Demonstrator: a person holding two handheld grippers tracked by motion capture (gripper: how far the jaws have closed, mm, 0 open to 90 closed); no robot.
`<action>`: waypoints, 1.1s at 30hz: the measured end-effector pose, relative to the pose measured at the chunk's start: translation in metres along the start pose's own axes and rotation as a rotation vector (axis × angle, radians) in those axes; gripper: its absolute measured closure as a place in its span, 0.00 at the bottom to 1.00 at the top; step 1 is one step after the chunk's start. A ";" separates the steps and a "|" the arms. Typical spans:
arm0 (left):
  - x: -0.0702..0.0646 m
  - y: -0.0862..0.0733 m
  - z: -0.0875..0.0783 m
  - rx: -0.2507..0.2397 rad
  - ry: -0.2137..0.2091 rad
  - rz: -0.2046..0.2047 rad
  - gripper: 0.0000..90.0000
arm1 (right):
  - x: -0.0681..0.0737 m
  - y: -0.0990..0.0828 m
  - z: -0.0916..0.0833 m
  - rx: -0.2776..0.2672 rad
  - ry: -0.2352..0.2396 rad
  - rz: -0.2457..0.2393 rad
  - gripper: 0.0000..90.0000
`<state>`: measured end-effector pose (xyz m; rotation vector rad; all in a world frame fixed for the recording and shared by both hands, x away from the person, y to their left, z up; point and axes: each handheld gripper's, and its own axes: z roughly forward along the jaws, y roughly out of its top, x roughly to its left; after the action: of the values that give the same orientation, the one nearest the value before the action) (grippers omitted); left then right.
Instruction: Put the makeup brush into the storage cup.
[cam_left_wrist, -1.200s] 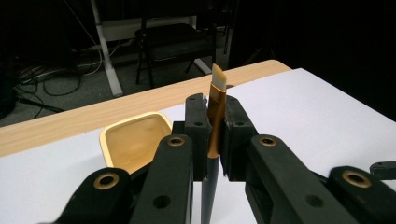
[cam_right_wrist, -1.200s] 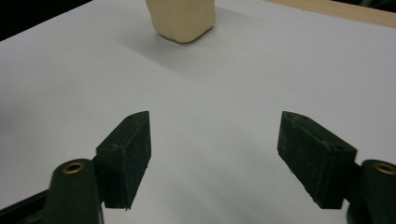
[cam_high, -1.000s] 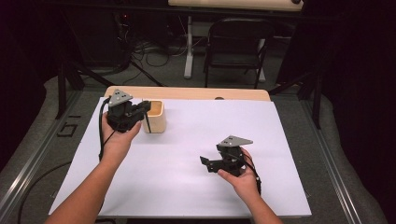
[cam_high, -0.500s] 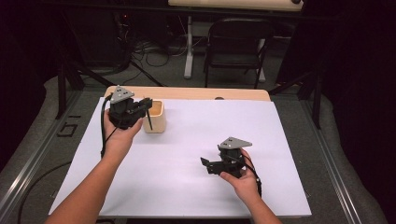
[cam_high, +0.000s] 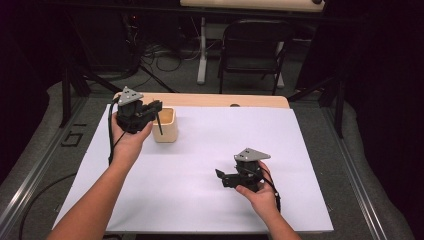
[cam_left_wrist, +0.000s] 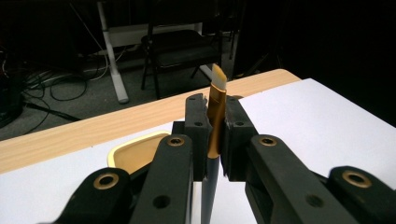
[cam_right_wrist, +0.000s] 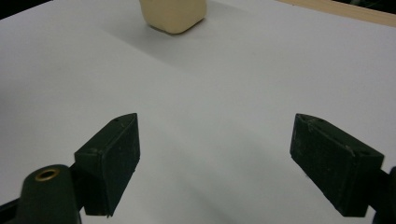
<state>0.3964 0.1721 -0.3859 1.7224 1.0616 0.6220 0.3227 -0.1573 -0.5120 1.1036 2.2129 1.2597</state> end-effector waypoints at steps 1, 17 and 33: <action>0.000 0.001 0.000 0.002 0.000 0.001 0.93 | 0.000 0.000 0.000 0.000 -0.002 -0.001 0.18; 0.006 0.010 0.017 0.003 0.040 0.001 0.93 | -0.005 -0.003 -0.002 -0.006 -0.005 0.028 0.18; 0.017 0.022 0.029 0.004 0.088 -0.006 0.93 | -0.006 -0.004 -0.001 -0.002 -0.004 0.029 0.18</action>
<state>0.4357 0.1699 -0.3783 1.7083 1.1290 0.6976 0.3237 -0.1638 -0.5151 1.1406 2.2002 1.2704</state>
